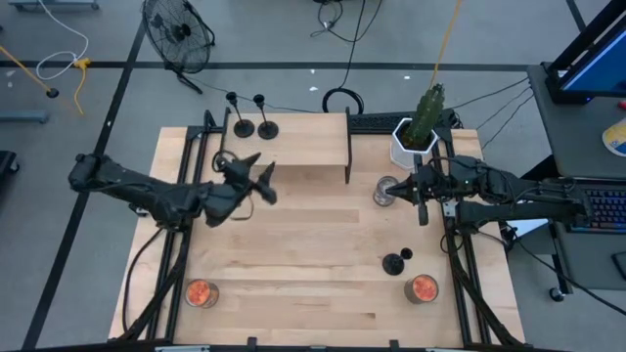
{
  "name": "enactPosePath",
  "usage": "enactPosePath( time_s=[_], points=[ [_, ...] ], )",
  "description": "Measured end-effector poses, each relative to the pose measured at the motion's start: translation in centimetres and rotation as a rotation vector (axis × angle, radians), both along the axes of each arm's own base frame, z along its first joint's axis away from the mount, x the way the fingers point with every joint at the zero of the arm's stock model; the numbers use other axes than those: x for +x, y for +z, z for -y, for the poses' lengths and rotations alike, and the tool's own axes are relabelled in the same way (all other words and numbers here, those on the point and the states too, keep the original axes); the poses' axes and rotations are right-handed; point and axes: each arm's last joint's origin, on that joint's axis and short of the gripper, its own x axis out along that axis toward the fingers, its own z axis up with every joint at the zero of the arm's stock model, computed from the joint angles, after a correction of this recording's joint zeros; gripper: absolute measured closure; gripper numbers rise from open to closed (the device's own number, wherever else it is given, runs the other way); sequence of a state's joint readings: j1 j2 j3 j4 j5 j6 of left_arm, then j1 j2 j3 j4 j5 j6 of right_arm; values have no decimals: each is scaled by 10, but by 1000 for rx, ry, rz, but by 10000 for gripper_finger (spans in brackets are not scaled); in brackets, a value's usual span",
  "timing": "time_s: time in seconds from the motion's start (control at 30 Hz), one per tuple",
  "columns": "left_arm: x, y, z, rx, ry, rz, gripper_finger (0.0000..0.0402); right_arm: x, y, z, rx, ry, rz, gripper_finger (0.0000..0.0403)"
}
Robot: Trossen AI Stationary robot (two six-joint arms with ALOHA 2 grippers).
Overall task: Pick & Place candle stick holders
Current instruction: Put the black candle holder on the shelf
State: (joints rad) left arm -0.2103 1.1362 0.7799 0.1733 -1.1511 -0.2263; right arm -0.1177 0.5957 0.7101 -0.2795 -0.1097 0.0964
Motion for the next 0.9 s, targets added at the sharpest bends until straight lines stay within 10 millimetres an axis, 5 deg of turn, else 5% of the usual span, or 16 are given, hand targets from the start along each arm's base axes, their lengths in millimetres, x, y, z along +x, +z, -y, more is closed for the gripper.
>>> enactPosePath(
  time_s=[0.13, 0.4, 0.9],
  points=[
    [-12, 1, 20, -63, -114, 32, 188, -1, -2, 0, 25, -4, -23, 403],
    [-24, -12, 48, -193, -278, 12, 284, -1, -4, -9, 28, 85, -44, 403],
    [-35, -47, 56, -377, -373, -54, 393, 0, -7, -36, -110, 328, -50, 403]
  ],
)
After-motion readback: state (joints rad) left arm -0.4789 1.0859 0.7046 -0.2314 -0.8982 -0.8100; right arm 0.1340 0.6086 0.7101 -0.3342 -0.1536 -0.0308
